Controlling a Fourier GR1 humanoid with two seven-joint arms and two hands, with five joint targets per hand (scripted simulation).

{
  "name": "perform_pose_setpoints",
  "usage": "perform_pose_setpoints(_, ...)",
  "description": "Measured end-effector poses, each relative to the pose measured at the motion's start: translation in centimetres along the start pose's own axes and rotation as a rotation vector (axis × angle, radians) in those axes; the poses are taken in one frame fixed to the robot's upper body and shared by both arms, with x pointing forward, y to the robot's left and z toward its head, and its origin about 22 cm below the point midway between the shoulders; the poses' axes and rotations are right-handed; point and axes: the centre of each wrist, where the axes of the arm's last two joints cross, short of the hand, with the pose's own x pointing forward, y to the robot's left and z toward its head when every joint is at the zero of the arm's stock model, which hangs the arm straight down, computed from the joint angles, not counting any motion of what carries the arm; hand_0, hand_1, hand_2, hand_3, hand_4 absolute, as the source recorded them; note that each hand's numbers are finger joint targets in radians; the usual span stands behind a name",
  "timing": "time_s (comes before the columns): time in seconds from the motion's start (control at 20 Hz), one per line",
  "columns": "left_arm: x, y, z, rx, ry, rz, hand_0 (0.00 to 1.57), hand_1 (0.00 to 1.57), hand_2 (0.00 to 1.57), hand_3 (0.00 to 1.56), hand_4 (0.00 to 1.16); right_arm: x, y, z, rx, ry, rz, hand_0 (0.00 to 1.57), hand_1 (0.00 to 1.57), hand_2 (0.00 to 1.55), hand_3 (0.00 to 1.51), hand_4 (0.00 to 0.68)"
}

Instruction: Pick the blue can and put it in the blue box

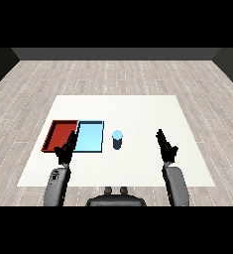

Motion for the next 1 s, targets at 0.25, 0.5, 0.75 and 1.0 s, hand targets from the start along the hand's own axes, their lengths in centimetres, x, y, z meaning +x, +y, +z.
perform_pose_setpoints(0.25,-0.1,-0.3,0.0,-0.019,-0.004,-0.017,0.0,0.0,0.0,0.0,0.0,0.6,3.1,-1.5,0.005,0.002,0.007,0.0,0.0,0.0,0.0,0.0)
perform_pose_setpoints(0.5,1.7,-0.8,-0.2,-0.024,-0.268,0.076,0.0,0.0,0.0,0.0,0.0,2.4,5.9,-2.6,0.067,-0.169,-0.129,0.0,0.0,0.0,0.0,0.0)
perform_pose_setpoints(0.75,0.7,-1.3,0.1,-0.028,-0.412,0.131,0.0,0.0,0.0,0.0,0.0,2.2,6.8,-3.1,0.106,-0.266,-0.209,0.0,0.0,0.0,0.0,0.0)
perform_pose_setpoints(1.0,0.3,-1.0,0.2,-0.03,-0.455,0.151,0.0,0.0,0.0,0.0,0.0,1.1,8.1,-3.4,0.109,-0.288,-0.227,0.0,0.0,0.0,0.0,0.0)
